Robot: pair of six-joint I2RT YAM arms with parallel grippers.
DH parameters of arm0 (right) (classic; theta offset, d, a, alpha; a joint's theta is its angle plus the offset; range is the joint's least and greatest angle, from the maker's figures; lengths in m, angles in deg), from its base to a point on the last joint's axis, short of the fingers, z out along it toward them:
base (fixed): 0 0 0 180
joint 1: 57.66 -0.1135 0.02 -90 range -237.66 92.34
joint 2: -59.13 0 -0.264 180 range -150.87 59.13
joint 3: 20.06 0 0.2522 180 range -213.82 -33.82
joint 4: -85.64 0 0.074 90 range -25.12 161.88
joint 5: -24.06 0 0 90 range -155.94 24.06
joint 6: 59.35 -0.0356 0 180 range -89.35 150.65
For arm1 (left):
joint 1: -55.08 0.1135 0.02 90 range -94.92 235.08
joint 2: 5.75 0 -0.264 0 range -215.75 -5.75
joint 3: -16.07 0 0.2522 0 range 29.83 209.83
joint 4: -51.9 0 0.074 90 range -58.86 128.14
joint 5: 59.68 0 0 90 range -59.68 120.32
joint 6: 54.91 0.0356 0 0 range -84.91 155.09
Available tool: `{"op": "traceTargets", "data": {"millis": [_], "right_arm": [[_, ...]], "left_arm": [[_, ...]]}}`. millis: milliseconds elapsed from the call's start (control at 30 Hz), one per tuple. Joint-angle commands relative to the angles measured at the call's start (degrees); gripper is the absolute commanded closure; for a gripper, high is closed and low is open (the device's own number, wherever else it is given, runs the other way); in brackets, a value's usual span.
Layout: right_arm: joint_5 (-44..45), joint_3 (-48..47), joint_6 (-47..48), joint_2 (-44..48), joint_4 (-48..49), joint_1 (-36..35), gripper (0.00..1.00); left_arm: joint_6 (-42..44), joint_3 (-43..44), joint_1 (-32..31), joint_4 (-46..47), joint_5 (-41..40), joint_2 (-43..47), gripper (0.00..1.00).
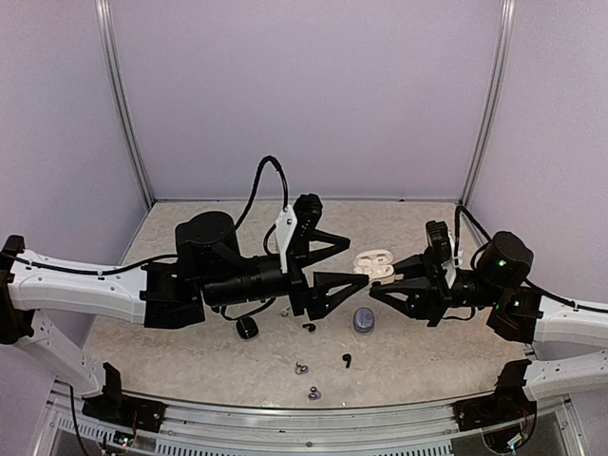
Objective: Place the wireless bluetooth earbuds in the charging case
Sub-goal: Adjust the left earbud in the left side groove of the charging case.
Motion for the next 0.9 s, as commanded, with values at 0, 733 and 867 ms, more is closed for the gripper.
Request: {"op": "traceTargets", "data": {"millis": [0, 733, 867], "right_arm": [[-0.7, -2.0, 1.2, -0.2, -0.7, -1.1, 1.00], [-0.3, -1.8, 2.0, -0.5, -0.7, -2.6, 1.00], [0.4, -1.3, 1.3, -0.2, -0.1, -2.6, 1.00]], "left_arm": [[-1.0, 1.7, 0.2, 2.6, 0.2, -1.1, 0.20], [-7.0, 3.5, 3.0, 6.7, 5.0, -5.2, 0.21], [-6.5, 4.1, 2.9, 7.0, 8.2, -6.0, 0.16]]}}
